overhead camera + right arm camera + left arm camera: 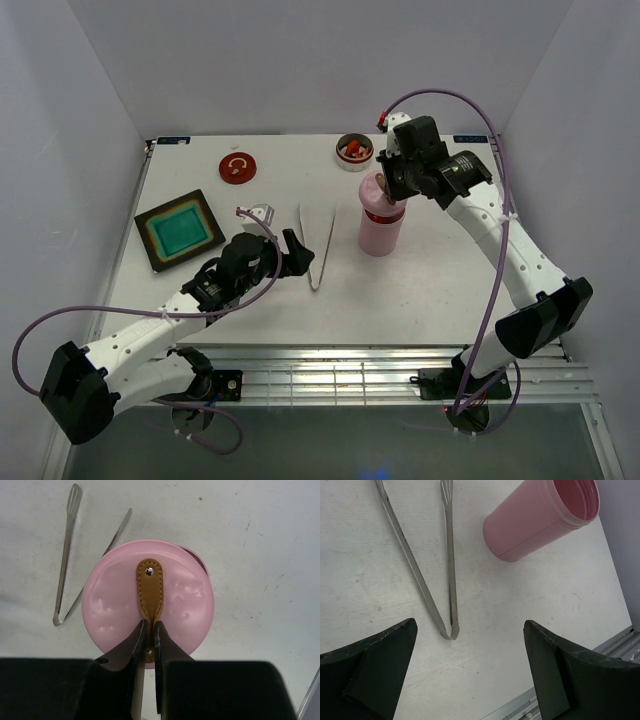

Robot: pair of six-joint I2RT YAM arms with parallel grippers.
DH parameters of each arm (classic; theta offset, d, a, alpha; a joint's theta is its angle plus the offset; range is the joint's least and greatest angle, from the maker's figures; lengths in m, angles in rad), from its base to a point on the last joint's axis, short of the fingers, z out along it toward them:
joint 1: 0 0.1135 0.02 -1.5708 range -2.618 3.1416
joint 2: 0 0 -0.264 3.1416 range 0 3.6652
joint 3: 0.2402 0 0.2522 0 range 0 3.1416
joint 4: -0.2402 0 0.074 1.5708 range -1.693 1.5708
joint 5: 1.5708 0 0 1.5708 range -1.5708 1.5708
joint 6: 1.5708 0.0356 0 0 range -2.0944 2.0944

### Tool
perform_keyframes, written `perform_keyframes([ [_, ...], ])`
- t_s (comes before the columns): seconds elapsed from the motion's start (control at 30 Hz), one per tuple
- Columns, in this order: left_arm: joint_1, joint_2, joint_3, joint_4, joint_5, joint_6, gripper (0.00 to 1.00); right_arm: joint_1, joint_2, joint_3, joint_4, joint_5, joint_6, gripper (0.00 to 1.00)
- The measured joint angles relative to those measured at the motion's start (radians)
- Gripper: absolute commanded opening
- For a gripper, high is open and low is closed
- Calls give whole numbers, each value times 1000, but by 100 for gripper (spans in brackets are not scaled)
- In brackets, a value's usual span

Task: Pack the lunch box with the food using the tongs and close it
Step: Close the box lid on the packing box.

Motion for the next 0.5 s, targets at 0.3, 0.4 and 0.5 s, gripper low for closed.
perform_keyframes([
  [0.3, 0, -56, -58, 53, -43, 21, 98, -41, 81, -48, 11, -6, -12, 8],
  [0.4, 0, -76, -83, 54, -61, 26, 98, -55, 116, -64, 24, -18, -19, 8],
  [0.5, 0, -80, -89, 66, -66, 29, 98, -70, 127, -101, 55, -27, -25, 8],
])
